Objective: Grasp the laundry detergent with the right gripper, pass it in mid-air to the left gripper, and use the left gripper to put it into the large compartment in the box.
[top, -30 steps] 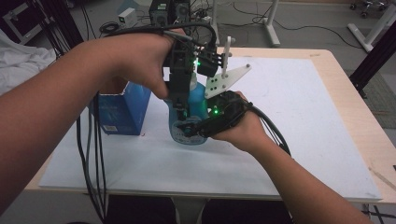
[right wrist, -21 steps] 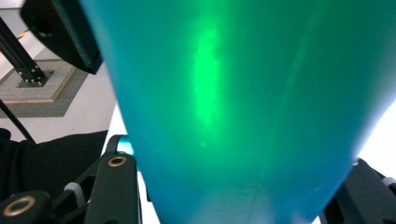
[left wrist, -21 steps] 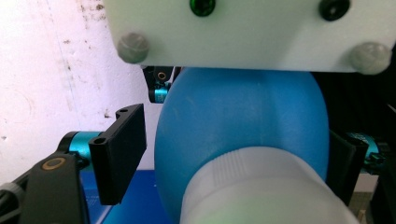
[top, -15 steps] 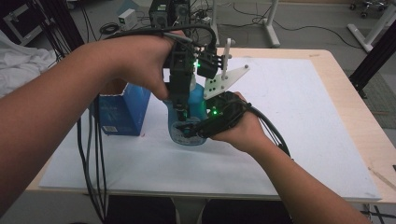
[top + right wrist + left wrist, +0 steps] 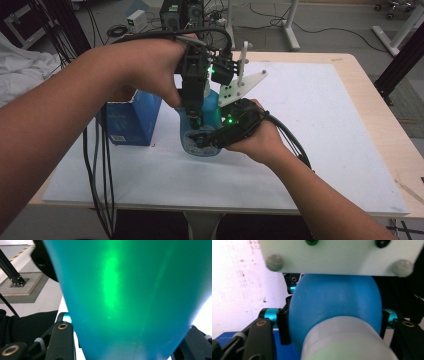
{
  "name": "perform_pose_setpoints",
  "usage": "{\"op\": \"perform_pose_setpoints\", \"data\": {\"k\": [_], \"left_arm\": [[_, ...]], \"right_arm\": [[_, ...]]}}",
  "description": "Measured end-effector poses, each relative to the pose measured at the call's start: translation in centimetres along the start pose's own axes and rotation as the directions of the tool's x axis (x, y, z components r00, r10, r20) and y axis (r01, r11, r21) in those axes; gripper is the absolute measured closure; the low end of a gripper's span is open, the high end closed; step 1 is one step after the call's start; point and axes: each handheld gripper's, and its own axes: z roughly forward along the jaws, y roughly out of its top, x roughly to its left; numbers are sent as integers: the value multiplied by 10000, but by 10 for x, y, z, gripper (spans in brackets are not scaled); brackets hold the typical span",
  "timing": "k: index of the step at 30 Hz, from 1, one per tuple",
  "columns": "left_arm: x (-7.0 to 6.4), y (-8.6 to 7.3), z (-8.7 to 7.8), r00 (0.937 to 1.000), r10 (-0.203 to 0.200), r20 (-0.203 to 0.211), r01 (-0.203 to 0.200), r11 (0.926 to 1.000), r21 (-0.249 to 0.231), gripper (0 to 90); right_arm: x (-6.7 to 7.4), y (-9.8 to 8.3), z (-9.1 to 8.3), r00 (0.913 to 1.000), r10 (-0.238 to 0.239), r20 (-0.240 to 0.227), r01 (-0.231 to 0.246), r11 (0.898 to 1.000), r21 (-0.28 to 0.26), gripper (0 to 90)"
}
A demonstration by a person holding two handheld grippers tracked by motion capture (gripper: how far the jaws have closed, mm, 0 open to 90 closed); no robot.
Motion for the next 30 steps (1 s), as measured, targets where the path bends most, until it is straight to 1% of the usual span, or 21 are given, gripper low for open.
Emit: {"op": "perform_pose_setpoints", "data": {"k": [1, 5, 10, 14, 16, 19, 21, 23, 24, 25, 26, 27, 28, 30], "left_arm": [[0, 0, 0, 10000, -50, 15, 50, 10000, 11, 371], [1, 0, 1, 10000, 2, 56, -2, 10000, 3, 374], [-1, 1, 1, 10000, 93, -22, -93, 10000, 18, 379], [-2, 2, 2, 10000, 36, 28, -37, 10000, 62, 381], [-3, 3, 2, 10000, 81, 17, -81, 9998, 169, 382], [-4, 3, 2, 10000, 53, 17, -53, 9999, 111, 382], [-3, 4, 2, 9999, 129, 33, -129, 9999, 88, 382], [-4, 5, 2, 9999, 132, 46, -132, 9999, 38, 381], [-3, 5, 1, 9999, 159, 45, -159, 9999, 38, 381], [-3, 4, 0, 9999, 114, 63, -114, 9999, 3, 382], [-2, 4, -1, 9999, 106, 67, -106, 9999, 19, 382], [-2, 3, -2, 10000, 43, 46, -43, 10000, 36, 381], [-2, 3, -2, 10000, 12, -18, -12, 10000, 5, 382], [-1, 1, -4, 10000, -24, -46, 24, 10000, 62, 381]], "right_arm": [[0, 0, 0, 10000, -2, 11, 2, 10000, 2, 455], [0, -1, 1, 10000, -13, -8, 13, 10000, -12, 456], [-1, -1, 0, 10000, 12, -25, -12, 10000, -45, 456], [1, -2, 0, 10000, -15, -80, 15, 10000, 4, 453], [1, -2, 0, 9999, -35, -126, 35, 10000, 8, 450], [2, -3, 0, 9999, -32, -112, 31, 10000, -26, 440], [2, -4, -1, 9999, 44, -148, -45, 10000, -72, 409], [1, -4, -3, 9996, 249, -100, -252, 9995, -210, 315], [1, -5, -4, 9994, 348, -80, -350, 9992, -216, 300], [1, -5, -6, 9991, 418, -5, -418, 9991, -108, 268], [0, -7, -7, 9993, 353, 116, -353, 9994, -9, 233], [0, -8, -8, 9993, 335, 176, -337, 9993, 138, 225], [1, -10, -11, 9992, 390, 66, -391, 9989, 261, 225], [0, -13, -16, 9991, 425, -10, -424, 9986, 318, 224]]}}
